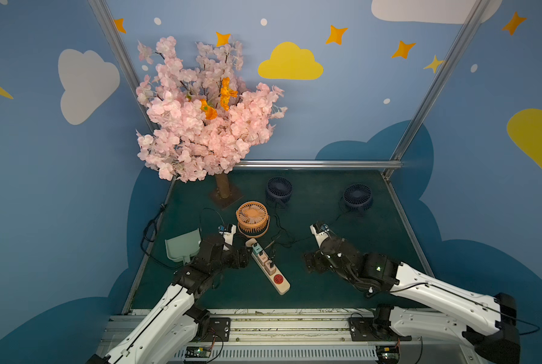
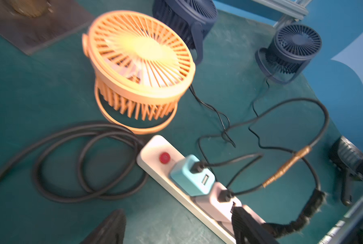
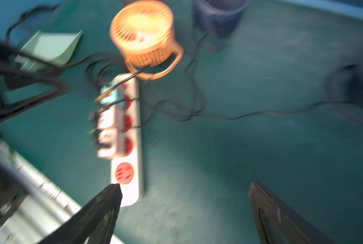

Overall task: Plug the desk fan into the power strip
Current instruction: Reset both arms

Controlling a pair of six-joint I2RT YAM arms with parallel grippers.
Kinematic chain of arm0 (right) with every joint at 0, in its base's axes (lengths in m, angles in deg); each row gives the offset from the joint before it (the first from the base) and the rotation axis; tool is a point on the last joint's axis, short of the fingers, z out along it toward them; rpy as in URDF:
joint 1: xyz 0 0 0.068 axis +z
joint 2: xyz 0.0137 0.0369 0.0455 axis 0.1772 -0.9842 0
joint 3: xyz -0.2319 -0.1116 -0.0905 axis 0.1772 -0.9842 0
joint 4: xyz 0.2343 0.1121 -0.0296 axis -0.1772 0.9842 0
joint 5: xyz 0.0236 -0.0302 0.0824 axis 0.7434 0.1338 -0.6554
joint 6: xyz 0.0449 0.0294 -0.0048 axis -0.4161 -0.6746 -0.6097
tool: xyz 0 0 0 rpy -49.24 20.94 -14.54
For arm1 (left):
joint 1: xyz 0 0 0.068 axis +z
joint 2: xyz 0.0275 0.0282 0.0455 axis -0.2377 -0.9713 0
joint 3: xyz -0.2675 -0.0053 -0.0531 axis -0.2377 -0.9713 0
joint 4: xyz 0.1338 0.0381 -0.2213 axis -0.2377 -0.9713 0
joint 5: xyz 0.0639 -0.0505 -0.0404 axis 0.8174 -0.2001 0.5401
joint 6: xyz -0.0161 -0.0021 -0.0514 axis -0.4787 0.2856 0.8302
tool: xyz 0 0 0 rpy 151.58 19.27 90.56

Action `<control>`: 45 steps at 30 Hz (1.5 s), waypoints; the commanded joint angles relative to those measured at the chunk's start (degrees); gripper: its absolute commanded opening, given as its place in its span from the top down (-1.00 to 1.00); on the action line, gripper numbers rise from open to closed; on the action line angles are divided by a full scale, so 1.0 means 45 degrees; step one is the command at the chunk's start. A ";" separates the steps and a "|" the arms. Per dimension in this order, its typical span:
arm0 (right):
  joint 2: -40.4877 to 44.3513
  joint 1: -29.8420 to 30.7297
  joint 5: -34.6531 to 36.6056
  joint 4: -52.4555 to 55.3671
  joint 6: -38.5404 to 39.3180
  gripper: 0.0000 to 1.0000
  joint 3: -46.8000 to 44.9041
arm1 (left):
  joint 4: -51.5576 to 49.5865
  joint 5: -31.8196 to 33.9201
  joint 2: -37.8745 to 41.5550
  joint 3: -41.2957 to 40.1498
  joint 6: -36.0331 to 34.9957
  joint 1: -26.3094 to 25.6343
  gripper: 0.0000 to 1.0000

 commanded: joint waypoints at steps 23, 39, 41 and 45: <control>-0.1906 -1.4530 -0.2757 -0.9850 0.3821 -0.96 -0.5610 | 1.5201 0.0834 -1.0098 -0.1228 -0.5873 0.4019 -1.00; -0.6202 -1.2327 -0.4024 -1.6705 0.6411 -0.96 -0.6065 | 1.5667 0.1566 -1.0474 -0.1324 -0.5796 0.3823 -1.00; -0.6676 -1.2488 -0.4094 -1.7196 0.6173 -0.96 -0.6003 | 1.5672 0.1566 -1.0473 -0.1334 -0.5800 0.3836 -1.00; -0.6464 -1.2839 -0.4719 -1.5805 0.6464 -0.96 -0.5410 | 1.5674 0.1566 -1.0486 -0.1325 -0.5803 0.3829 -1.00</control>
